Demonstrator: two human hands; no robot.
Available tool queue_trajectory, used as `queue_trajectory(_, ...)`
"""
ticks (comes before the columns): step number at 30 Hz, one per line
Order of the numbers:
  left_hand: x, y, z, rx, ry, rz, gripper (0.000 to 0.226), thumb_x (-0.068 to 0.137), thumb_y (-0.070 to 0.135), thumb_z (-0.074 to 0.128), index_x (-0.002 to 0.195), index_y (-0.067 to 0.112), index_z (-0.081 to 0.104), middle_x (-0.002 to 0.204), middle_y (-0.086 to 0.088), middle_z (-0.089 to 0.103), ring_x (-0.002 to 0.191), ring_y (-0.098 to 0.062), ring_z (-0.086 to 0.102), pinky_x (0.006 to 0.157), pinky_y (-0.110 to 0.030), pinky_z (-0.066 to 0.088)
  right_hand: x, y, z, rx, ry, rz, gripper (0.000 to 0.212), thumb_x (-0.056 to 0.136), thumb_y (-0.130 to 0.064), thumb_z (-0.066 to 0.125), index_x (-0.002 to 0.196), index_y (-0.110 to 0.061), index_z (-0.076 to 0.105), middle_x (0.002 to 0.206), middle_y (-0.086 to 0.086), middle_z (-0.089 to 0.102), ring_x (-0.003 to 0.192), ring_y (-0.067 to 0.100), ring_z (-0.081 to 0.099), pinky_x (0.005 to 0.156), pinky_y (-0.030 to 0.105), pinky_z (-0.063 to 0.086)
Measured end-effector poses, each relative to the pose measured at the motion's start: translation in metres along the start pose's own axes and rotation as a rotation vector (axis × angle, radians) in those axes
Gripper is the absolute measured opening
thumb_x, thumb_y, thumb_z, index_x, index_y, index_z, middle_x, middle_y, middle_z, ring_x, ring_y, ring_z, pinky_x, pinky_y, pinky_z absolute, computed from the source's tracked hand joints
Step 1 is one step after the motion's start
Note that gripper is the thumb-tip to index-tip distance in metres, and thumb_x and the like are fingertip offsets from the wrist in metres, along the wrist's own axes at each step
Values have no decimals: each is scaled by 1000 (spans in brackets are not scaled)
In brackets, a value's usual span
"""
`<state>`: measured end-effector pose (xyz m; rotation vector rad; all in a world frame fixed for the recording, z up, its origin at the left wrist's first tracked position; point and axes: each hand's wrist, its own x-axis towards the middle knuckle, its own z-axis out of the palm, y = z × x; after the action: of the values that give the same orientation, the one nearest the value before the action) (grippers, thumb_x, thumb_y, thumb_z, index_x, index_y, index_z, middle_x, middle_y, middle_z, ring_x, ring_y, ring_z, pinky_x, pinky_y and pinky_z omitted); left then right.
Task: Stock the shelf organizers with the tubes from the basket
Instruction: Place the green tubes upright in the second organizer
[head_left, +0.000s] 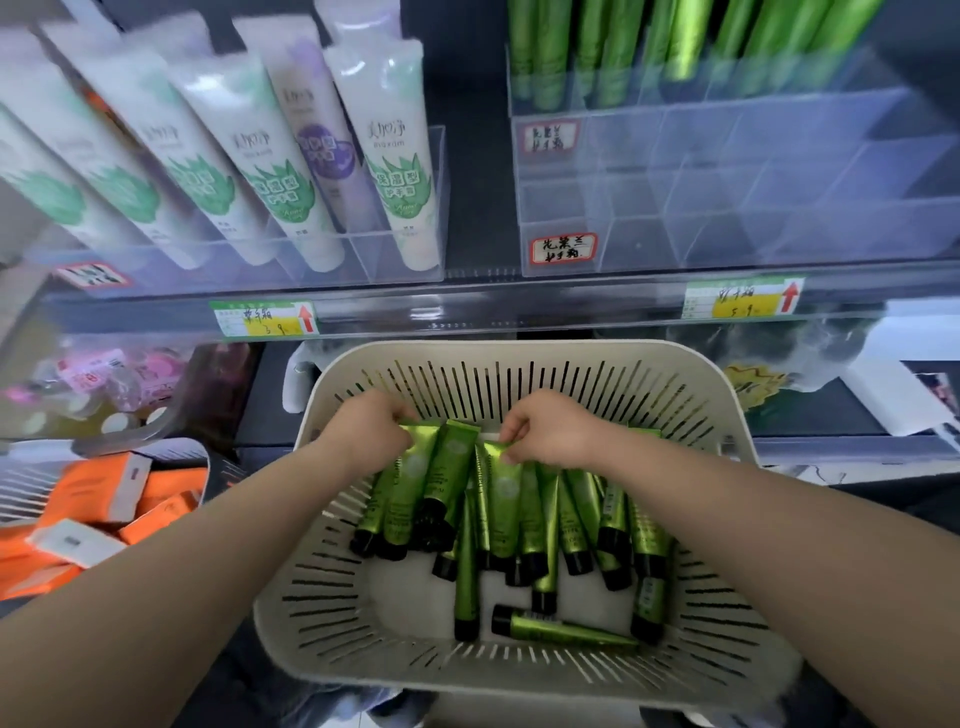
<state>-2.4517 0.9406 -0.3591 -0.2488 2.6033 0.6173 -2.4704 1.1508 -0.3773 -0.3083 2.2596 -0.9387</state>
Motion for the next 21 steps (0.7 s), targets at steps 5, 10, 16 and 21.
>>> queue_trajectory(5,-27,10,-21,-6,94,46,19,82,7,61,98,13,70,93,-2,65,94,-22,59,77,-24,43,-30,-15,-21,-13,71,-22,12,73,-10,78,80,-14,68,71,-11,60,69,3,55,73,22,48)
queue_trajectory(10,-56,28,-41,-119,155,102,17,80,3,64,82,19,66,74,9,59,82,-15,57,71,-22,39,-65,-33,-46,-20,158,-62,14,71,-15,80,74,-22,68,65,-14,59,62,-2,54,59,14,41)
queue_trajectory(16,-88,67,-70,-138,207,204,16,82,6,65,93,18,69,78,3,64,78,-16,60,76,-29,49,-109,-60,-80,17,242,-133,15,69,-18,81,71,-24,67,67,-12,64,62,-1,58,58,14,41)
queue_trajectory(21,-109,103,-92,-187,228,296,16,83,4,63,94,15,67,92,-10,68,86,-27,66,85,-41,54,-139,-79,-110,103,259,-178,14,73,-10,78,71,-18,67,66,-3,65,60,6,61,53,16,50)
